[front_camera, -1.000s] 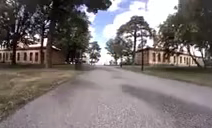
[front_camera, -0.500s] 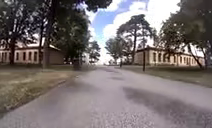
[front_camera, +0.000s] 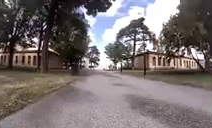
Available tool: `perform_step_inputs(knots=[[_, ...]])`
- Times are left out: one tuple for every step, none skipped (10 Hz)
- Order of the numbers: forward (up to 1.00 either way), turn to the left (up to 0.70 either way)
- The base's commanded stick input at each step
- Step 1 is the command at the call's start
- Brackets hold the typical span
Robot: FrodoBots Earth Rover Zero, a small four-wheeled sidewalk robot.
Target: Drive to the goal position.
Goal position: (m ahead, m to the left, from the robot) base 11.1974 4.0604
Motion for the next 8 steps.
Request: perform_step_inputs(knots=[[0.7,0.0],[0.7,0.0],[0.7,0.0],[0.7,0.0],[0.7,0.0],[0.7,0.0],[0.7,0.0],[0.7,0.0]])
